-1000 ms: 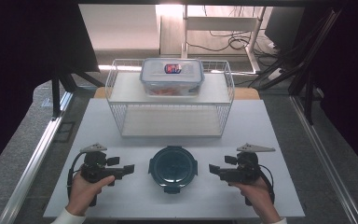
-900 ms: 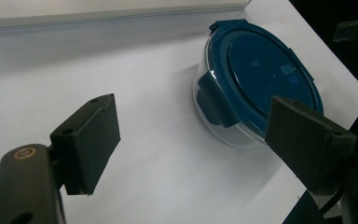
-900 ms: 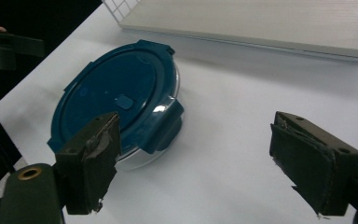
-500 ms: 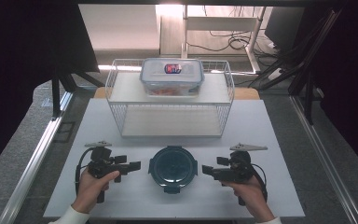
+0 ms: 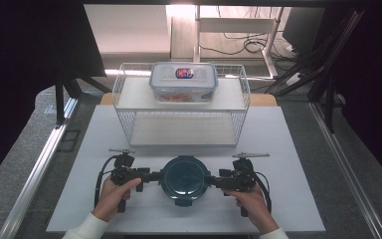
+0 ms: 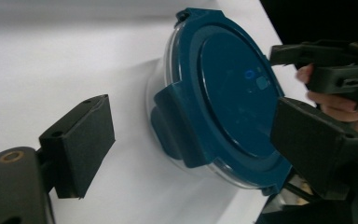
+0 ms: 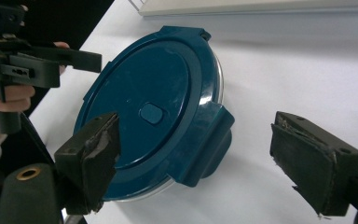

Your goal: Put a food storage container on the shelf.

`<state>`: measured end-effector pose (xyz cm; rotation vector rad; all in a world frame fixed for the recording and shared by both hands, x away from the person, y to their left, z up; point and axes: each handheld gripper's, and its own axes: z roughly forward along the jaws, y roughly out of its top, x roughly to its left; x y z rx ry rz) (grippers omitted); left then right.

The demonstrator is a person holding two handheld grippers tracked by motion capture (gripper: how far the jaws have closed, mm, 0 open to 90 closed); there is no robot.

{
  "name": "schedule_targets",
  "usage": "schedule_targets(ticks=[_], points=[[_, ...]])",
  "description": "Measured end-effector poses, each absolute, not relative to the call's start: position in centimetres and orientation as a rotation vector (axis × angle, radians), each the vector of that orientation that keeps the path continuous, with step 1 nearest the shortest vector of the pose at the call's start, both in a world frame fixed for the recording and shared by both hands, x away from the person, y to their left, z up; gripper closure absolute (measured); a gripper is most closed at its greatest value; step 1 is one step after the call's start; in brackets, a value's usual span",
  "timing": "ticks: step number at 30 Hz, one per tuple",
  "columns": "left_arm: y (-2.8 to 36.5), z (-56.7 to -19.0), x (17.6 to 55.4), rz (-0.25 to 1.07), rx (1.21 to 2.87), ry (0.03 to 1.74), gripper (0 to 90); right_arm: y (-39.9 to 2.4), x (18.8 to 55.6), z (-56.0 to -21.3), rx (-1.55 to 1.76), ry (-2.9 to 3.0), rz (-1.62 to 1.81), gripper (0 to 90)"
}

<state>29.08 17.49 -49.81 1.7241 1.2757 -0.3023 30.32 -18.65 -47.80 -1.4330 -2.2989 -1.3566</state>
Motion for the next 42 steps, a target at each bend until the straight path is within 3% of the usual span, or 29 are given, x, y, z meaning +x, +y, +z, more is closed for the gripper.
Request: schedule_targets(ticks=[18,25,30,42], points=[[15.9,-51.9,30.4,-0.454,1.702,1.286,15.1,-17.2,31.2,-50.4,-1.467,-2.176,-1.28,16.1],[15.6,-52.1,30.1,-0.511,1.698,1.276,23.8,-17.0,31.2,-51.0,-1.466,-2.092,-1.245,24.6],[16.1,-52.6,30.2,-0.54,1.663,1.306,35.1,-17.1,31.3,-51.3,-1.469,-2.007,-1.238,30.1],[16.1,-51.9,29.3,-0.539,1.626,1.324,41.8,-17.6,30.9,-51.0,-1.497,-1.952,-1.266,37.4]])
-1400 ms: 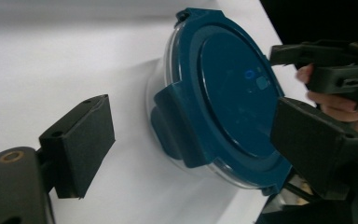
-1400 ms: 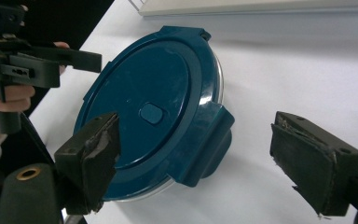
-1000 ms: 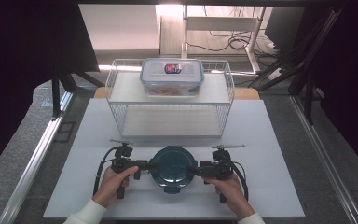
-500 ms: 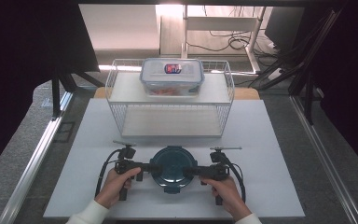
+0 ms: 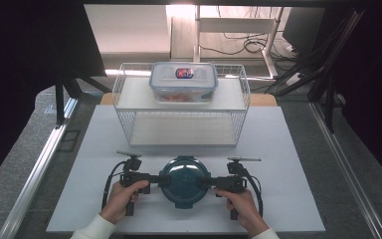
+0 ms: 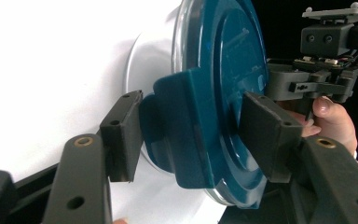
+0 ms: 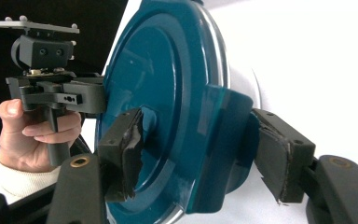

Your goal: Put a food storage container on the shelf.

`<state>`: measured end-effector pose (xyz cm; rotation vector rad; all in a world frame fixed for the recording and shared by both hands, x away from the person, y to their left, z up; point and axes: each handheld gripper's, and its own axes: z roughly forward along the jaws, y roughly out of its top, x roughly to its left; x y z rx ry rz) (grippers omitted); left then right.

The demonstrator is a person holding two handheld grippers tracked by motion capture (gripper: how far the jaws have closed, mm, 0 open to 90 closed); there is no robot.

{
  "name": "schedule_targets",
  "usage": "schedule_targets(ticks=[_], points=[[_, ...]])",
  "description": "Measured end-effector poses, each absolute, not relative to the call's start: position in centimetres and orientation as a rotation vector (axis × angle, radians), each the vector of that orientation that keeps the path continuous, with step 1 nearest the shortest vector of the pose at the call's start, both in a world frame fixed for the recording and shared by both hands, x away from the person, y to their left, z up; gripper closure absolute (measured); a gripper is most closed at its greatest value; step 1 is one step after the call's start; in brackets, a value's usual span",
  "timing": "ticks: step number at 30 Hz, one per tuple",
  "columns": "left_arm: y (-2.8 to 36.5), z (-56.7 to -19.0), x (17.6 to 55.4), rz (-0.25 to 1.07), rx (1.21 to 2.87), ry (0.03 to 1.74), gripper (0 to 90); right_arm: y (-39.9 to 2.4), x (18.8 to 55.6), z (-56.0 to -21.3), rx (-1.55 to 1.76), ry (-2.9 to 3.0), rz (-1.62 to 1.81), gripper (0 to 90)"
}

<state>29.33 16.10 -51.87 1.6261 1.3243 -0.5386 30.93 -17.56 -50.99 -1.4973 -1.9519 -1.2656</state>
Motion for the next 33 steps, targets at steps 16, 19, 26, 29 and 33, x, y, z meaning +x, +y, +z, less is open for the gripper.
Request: schedule_targets(ticks=[16,19,26,29,33], points=[[15.7,-50.1,28.1,-0.453,1.65,1.282,44.3,-17.6,29.7,-49.1,-1.468,-2.051,-1.323,40.8],[15.6,-49.4,27.9,-0.427,1.656,1.261,44.5,-17.7,29.6,-48.5,-1.445,-2.076,-1.352,40.8],[15.6,-48.3,27.5,-0.392,1.661,1.23,44.7,-17.7,29.2,-47.2,-1.412,-2.109,-1.405,40.8],[15.6,-48.2,27.5,-0.39,1.666,1.22,44.9,-17.7,29.2,-47.1,-1.404,-2.118,-1.41,40.8],[15.6,-48.2,27.6,-0.398,1.664,1.214,45.1,-17.8,29.1,-46.9,-1.4,-2.127,-1.416,40.7]])
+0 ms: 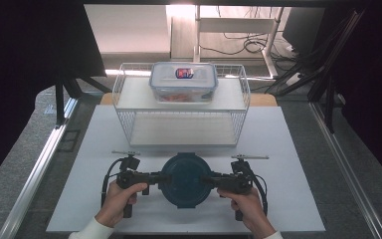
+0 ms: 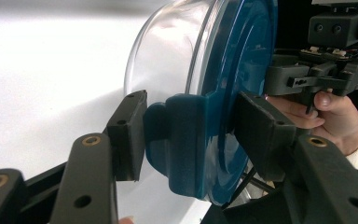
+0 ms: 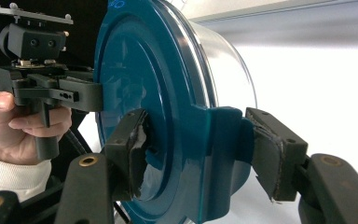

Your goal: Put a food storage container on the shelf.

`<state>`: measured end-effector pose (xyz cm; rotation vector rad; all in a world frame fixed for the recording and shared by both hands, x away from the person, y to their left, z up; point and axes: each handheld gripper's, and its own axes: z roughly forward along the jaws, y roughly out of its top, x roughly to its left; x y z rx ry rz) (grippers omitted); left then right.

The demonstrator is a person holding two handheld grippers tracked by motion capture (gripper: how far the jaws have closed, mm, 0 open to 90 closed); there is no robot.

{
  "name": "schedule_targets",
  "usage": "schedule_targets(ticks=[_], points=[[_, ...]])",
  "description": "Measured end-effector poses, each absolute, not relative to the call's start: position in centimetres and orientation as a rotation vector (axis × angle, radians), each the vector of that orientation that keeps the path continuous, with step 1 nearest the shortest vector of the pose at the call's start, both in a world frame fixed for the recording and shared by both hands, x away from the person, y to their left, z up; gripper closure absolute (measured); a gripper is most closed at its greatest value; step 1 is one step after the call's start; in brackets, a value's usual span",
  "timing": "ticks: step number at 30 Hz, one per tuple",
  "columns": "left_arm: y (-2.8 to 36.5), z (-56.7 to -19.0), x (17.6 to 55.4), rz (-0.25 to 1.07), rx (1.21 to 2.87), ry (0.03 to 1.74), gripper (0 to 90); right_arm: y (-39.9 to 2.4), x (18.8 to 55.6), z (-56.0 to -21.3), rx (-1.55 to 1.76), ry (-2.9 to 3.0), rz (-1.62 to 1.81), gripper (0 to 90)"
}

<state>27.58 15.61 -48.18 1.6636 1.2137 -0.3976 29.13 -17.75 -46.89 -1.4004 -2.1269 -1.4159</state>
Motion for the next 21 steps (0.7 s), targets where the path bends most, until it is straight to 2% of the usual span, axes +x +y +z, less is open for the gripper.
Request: schedule_targets(ticks=[11,21], points=[[15.5,-47.2,28.1,-0.378,1.674,1.2,45.1,-17.9,29.4,-46.2,-1.404,-2.128,-1.429,40.8],[15.9,-44.7,28.9,-0.334,1.682,1.18,45.1,-17.5,30.4,-44.1,-1.374,-2.147,-1.473,40.8]])
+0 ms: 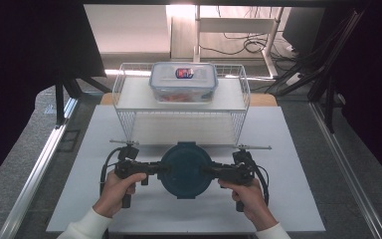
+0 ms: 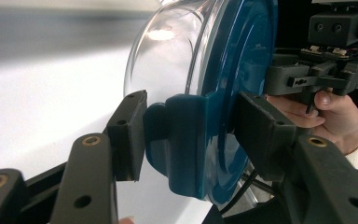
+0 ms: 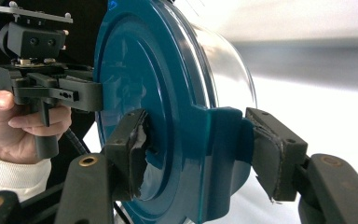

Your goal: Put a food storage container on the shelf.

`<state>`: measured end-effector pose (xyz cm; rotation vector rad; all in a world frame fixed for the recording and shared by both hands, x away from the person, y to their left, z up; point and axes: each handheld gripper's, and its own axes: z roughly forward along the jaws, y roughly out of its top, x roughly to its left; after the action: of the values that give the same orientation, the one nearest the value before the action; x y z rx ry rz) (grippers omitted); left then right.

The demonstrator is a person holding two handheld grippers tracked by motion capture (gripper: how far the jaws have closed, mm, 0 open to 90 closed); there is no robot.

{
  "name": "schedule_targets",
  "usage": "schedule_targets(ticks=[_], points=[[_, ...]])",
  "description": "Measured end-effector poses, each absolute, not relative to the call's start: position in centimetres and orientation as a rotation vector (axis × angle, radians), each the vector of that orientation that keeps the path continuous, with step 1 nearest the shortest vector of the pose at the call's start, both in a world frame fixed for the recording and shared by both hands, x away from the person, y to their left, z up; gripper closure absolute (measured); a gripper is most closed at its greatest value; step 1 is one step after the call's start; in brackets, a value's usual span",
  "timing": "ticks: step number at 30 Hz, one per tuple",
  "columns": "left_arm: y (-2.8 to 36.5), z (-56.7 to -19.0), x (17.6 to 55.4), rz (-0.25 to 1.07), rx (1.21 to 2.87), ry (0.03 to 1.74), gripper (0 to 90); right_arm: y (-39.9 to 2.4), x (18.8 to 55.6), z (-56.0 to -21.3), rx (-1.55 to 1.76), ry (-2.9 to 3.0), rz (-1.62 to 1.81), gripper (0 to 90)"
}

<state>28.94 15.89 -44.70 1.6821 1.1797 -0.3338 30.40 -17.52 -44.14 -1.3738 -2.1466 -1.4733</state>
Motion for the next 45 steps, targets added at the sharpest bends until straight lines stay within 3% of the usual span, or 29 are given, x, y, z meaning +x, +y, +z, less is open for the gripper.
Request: schedule_targets(ticks=[45], points=[[17.2,-35.0,32.1,-0.216,1.67,1.103,44.8,-16.0,33.9,-34.3,-1.283,-2.235,-1.604,40.8]])
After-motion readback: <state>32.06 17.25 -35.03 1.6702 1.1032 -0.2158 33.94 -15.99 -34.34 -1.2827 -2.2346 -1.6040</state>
